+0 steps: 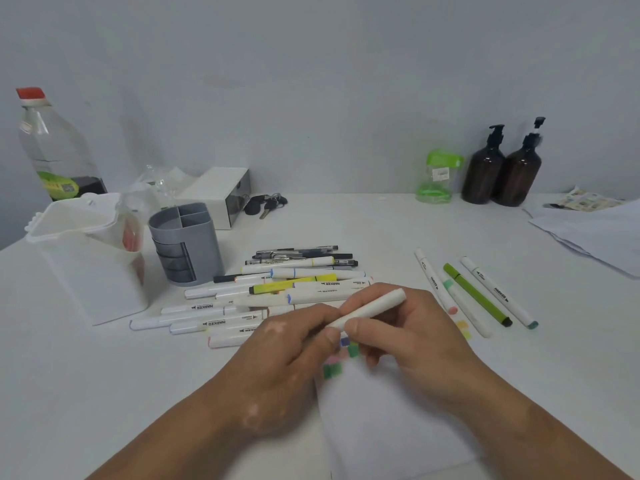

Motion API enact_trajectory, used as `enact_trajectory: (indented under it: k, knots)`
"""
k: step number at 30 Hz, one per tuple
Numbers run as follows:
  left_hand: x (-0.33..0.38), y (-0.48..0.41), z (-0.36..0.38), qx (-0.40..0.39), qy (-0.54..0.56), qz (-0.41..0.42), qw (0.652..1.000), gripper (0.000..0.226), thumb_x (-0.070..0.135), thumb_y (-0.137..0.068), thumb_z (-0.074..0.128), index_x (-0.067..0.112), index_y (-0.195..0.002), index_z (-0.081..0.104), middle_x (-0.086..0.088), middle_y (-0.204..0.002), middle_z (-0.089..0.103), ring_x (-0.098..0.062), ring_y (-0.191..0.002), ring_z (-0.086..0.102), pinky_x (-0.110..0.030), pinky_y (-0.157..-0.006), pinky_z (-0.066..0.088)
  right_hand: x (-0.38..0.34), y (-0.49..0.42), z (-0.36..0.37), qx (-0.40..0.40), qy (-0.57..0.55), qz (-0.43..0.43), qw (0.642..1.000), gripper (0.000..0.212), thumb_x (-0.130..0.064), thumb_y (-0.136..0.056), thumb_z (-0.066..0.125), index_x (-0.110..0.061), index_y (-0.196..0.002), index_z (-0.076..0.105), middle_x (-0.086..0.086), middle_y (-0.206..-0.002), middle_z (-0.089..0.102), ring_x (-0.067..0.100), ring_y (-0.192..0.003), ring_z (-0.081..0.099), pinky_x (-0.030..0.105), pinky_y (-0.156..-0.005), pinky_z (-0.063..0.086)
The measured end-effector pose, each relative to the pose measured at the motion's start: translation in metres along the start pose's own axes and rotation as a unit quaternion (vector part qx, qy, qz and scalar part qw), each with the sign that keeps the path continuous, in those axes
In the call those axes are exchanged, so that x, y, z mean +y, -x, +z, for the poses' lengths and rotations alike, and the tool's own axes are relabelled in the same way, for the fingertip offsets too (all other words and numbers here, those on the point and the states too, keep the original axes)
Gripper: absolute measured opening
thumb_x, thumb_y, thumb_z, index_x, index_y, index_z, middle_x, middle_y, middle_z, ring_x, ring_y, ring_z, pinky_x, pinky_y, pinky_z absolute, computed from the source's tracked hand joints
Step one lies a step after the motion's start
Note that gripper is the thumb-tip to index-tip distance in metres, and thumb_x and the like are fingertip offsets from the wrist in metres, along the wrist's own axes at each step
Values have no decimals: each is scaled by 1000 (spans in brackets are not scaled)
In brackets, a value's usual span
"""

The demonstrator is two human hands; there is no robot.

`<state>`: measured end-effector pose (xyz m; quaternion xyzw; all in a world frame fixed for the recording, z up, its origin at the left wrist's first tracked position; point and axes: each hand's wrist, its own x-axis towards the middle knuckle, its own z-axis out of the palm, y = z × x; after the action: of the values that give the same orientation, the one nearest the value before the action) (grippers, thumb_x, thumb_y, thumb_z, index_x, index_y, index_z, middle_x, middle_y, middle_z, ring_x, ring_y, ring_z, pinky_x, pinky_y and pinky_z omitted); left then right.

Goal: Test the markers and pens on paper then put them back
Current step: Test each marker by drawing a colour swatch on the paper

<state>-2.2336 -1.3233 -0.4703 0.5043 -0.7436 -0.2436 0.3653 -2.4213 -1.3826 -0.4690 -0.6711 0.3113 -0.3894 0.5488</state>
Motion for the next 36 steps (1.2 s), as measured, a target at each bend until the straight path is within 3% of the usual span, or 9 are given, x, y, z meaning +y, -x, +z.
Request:
enact_trajectory:
  k: [4,10,19,23,26,28,32,36]
  knots:
    - [6,1,1,-9,-7,46,999,28,32,-107,40,41,-89,60,31,-92,64,7,-90,60,-1,-75,38,0,1,5,-5,12,2,1000,25,-32,-68,80,-13,-82,75,8,-65,65,19,-59,60,31,-54,50]
    - [-1,1,0,-20,-19,17,999,30,41,-103,38,28,-94,63,28,-92,67,3,-89,61,-5,-72,39,-1,2,7,-13,-16,1,1000,11,-20,-82,76,-9,-82,73,6,-66,68,19,-58,60,29,-54,51]
    - [-2,2,2,-28,-15,-8,999,28,44,-102,40,31,-100,66,22,-93,70,-2,-92,64,-8,-75,42,1,3,6,-27,-21,0,999,11,-21,-84,75,-11,-81,71,7,-66,67,18,-58,59,29,-54,50]
    - [-7,1,2,-13,-77,-29,997,25,55,-93,55,37,-108,63,10,-62,55,-8,-61,50,-15,-58,37,1,0,0,57,10,-8,998,11,-23,-79,70,-19,-68,67,6,-55,57,19,-50,50,29,-48,43]
    - [-11,5,0,-27,-121,-64,990,45,68,-71,74,40,-105,64,11,-62,53,-6,-61,50,-16,-56,37,-5,-1,-22,148,-63,14,987,13,-20,-71,58,-19,-60,64,2,-48,45,17,-44,40,26,-41,33]
    - [-11,6,0,-40,-154,-77,984,55,76,-62,74,42,-104,66,18,-66,55,-1,-65,51,-15,-55,35,-6,5,-30,132,-74,47,987,19,-24,-70,57,-14,-68,72,7,-51,51,19,-45,45,28,-41,38]
    - [-10,4,2,-48,-196,-75,976,64,81,-58,72,42,-110,66,44,-74,50,9,-66,49,-15,-54,29,3,19,-17,39,3,100,994,16,-24,-71,71,-10,-78,76,13,-61,65,22,-52,60,29,-47,49]
    - [-9,5,1,-47,-190,-78,978,63,77,-59,75,42,-111,66,40,-73,52,10,-68,50,-14,-53,28,8,19,-6,48,129,85,987,9,-27,-70,73,-19,-73,72,7,-55,64,18,-46,58,25,-46,45]
